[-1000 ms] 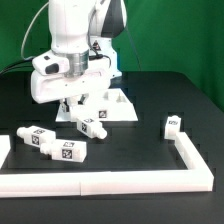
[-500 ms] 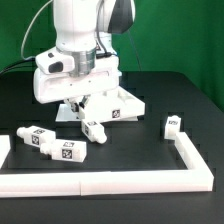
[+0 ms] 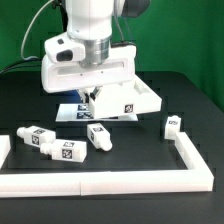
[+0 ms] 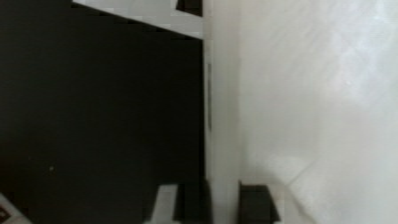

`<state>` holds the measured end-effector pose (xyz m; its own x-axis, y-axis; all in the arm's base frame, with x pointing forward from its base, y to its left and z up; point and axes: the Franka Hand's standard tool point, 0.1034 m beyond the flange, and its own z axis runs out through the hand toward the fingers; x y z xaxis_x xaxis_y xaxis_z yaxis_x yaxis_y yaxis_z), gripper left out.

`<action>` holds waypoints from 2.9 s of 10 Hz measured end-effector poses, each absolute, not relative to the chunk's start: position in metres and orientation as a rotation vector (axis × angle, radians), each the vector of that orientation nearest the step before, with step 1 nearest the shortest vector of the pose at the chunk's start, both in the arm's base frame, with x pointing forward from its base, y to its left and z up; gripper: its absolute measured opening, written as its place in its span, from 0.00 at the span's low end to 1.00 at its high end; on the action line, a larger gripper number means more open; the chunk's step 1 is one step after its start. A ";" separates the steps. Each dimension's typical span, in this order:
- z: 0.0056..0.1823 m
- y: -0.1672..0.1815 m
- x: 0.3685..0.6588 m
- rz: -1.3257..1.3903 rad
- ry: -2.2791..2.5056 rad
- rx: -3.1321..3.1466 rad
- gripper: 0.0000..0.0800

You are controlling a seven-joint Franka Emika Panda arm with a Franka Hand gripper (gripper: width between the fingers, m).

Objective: Assemble one leg

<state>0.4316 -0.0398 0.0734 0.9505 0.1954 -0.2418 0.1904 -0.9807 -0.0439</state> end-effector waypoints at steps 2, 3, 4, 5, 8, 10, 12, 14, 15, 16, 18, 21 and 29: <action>0.079 -0.029 0.456 0.427 -0.180 -3.101 0.07; 0.078 -0.021 0.471 0.445 -0.145 -3.109 0.07; 0.077 -0.016 0.483 0.451 -0.144 -3.112 0.07; 0.076 -0.013 0.487 0.442 -0.163 -3.113 0.07; 0.075 -0.013 0.485 0.447 -0.162 -3.112 0.07; 0.075 -0.013 0.485 0.464 -0.136 -3.106 0.07; 0.078 -0.014 0.513 0.548 -0.015 -3.064 0.07; 0.074 -0.028 0.559 0.539 -0.006 -3.066 0.07; 0.071 -0.031 0.564 0.528 -0.013 -3.069 0.07; 0.071 -0.029 0.563 0.530 -0.018 -3.069 0.07; 0.070 -0.029 0.563 0.534 -0.019 -3.069 0.07; 0.063 -0.044 0.582 0.616 0.060 -3.056 0.07; 0.031 -0.034 0.610 0.473 0.113 -3.104 0.07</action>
Offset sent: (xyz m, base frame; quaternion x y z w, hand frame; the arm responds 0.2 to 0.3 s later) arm 0.0560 0.0102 0.0012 -0.0124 -0.0573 0.0790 0.9952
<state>0.6099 -0.0338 0.0314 0.9520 -0.0712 -0.2977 -0.0711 -0.9974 0.0114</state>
